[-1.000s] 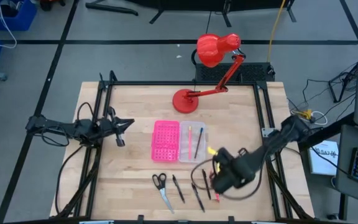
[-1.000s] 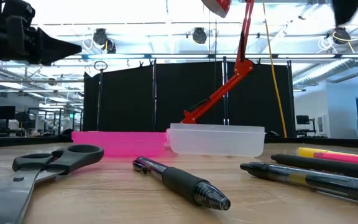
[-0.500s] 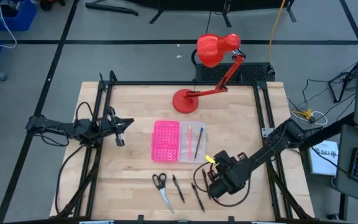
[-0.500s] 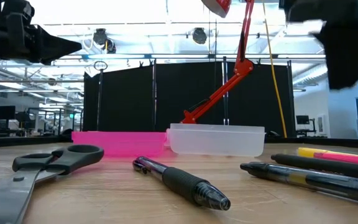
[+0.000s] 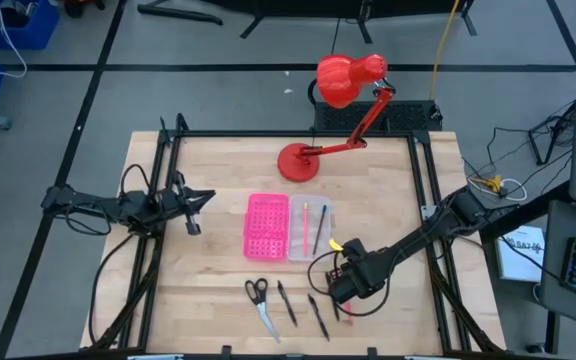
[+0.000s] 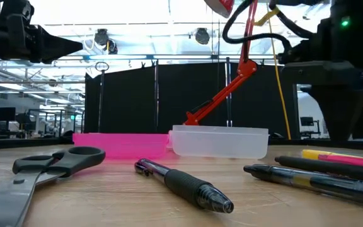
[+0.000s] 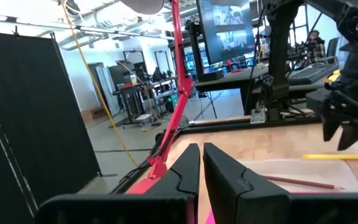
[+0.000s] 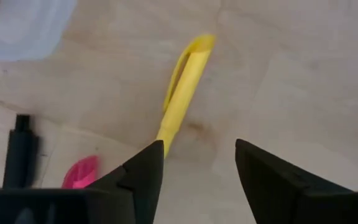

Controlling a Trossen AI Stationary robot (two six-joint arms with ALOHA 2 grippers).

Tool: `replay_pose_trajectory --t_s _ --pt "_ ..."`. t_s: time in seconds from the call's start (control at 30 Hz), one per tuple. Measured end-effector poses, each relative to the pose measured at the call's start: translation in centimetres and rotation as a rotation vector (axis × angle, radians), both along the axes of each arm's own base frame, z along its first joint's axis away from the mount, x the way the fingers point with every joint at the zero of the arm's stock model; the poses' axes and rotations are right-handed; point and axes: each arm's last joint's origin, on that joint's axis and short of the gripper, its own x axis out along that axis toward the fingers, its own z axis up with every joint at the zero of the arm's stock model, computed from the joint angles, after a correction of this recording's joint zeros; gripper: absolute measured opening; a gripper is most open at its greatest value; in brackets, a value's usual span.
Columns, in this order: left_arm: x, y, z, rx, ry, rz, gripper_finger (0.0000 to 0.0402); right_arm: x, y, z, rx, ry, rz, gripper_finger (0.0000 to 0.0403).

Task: Pick & place school supplies into a supply box
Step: Put the yellow pen into the pink supply box

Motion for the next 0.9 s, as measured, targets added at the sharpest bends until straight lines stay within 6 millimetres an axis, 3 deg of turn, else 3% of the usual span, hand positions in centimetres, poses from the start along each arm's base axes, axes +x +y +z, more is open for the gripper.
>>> replay_pose_trajectory --t_s 0.37,0.9 --pt "0.0 0.0 0.0 0.003 0.000 0.000 0.0031 1.5 0.4 -0.2 0.064 -0.130 0.034 0.0164" --pt "0.0 0.0 0.0 -0.038 -0.014 -0.006 0.0031 -1.8 -0.5 -5.0 0.129 -0.057 0.030 0.0120"
